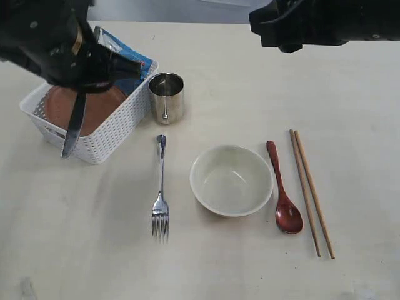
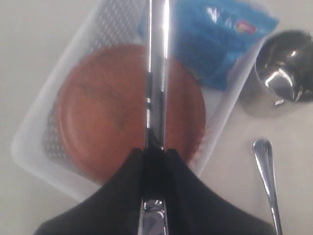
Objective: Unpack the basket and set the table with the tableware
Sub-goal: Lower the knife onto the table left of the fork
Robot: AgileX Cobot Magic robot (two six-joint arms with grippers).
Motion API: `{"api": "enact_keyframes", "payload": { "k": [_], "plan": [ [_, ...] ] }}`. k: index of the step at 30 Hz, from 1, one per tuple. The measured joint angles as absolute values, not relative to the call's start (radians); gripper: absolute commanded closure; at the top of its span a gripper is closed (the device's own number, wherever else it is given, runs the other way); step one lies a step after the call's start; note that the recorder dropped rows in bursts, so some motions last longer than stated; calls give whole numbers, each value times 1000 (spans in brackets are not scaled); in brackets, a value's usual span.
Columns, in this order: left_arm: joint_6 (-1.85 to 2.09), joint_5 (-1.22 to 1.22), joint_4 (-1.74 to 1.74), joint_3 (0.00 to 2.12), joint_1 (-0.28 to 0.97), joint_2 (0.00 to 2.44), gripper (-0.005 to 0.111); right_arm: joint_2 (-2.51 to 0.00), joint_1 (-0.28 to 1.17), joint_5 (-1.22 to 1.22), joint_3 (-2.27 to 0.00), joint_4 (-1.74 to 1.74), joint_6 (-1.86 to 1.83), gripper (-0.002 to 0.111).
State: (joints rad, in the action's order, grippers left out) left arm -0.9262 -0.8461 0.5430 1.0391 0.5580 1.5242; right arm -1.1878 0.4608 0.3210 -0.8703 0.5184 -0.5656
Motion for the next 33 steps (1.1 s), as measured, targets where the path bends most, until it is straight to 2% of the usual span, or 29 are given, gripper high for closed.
{"api": "enact_keyframes", "payload": {
  "k": [6, 13, 26, 33],
  "plan": [
    [-996, -727, 441, 870, 654, 1419, 107, -1169, 461, 355, -870, 519, -566, 48],
    [-1119, -668, 411, 788, 757, 1405, 107, -1167, 461, 378, -870, 516, -553, 48],
    [-1181, -498, 411, 769, 767, 1594, 107, -1167, 461, 396, -870, 516, -547, 48],
    [-1341, -503, 536, 769, 767, 1689, 107, -1167, 461, 399, -870, 516, -547, 48]
  ]
}}
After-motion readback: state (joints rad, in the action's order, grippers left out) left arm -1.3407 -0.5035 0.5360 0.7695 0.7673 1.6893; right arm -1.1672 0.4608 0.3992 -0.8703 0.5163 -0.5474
